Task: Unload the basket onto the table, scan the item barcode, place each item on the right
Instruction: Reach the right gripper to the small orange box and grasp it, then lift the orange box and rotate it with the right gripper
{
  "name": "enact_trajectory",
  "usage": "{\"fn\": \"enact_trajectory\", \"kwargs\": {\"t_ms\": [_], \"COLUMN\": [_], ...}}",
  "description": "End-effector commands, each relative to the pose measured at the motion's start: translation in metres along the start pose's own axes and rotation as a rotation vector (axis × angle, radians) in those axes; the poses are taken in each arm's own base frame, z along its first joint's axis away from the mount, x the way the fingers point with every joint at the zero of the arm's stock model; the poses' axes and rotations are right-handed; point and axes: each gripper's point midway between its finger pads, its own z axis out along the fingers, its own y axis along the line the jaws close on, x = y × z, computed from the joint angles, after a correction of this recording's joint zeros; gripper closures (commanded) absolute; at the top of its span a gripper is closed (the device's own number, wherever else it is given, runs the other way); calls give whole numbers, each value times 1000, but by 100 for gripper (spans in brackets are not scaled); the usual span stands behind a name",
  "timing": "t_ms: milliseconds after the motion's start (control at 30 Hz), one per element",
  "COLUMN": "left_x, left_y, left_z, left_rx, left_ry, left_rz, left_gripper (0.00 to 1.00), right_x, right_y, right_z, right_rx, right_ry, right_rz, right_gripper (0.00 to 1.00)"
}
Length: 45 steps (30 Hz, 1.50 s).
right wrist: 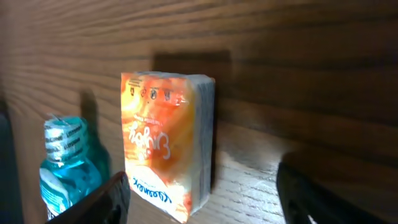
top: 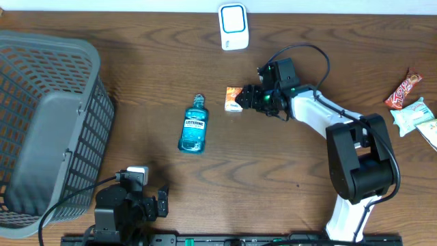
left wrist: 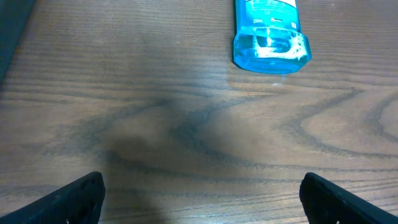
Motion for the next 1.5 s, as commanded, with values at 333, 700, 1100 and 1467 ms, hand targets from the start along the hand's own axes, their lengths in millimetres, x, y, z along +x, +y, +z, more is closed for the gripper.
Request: {"fn": "enact_trajectory", "kwargs": {"t_ms": [333,700,1100,1467], "left_x": [2,2,2,2], "left_y": [-1,-1,-1,-1], "left_z": [1,1,1,1], "left_rx": [3,3,3,3], "left_ry": [7,7,7,7], "left_rz": [-3,-3,-3,-3], "left_gripper": [0,0,0,0], "right_x": [26,57,52,51], "right_y": [-17,-40,7,36], "right_z": [28,54,17,-67], "right_rx": [-4,35,-432,-976], "right_ry": [30,132,247,324], "right_rz": [69,82,38,-13], "right_gripper": [34,87,99,99]}}
